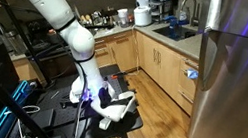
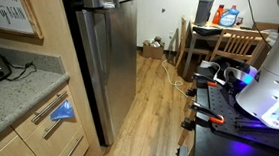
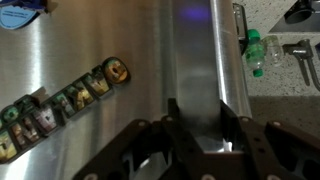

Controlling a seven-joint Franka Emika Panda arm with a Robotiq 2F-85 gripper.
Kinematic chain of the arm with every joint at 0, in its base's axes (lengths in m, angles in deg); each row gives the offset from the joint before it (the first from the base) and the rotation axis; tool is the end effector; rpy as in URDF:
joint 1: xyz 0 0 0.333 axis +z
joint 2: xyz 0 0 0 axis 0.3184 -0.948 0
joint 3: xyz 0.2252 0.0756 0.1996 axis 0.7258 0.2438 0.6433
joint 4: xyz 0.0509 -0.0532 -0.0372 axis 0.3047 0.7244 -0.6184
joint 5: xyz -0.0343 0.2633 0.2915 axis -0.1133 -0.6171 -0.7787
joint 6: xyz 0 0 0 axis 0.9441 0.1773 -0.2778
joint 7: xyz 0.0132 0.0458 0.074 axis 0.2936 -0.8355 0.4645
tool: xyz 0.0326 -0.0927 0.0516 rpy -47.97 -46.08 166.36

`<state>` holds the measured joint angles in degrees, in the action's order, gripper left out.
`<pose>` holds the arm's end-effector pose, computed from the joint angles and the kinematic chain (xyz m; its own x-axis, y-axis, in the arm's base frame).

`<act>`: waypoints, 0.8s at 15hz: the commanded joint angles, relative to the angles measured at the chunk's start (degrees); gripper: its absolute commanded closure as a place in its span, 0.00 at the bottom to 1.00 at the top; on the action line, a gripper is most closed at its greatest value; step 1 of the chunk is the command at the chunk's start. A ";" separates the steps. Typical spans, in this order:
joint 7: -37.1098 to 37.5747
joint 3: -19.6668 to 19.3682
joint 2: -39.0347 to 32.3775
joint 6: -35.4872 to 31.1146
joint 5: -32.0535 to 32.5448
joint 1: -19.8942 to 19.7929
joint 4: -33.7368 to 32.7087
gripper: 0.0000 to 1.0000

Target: Close the top door of the fridge

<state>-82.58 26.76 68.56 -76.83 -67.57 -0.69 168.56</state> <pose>0.5106 -0.1218 0.5985 0.5999 0.0770 0.7964 0.0943 -0.9952 0.0252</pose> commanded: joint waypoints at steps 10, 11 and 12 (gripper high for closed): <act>9.24 4.24 -7.17 -2.57 1.94 0.91 -7.45 0.84; 10.05 4.37 -7.58 -2.56 2.37 0.90 -7.90 0.84; 10.60 4.46 -7.98 -2.58 2.74 0.92 -8.36 0.84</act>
<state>-75.61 28.40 61.50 -78.54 -65.41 -0.86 162.95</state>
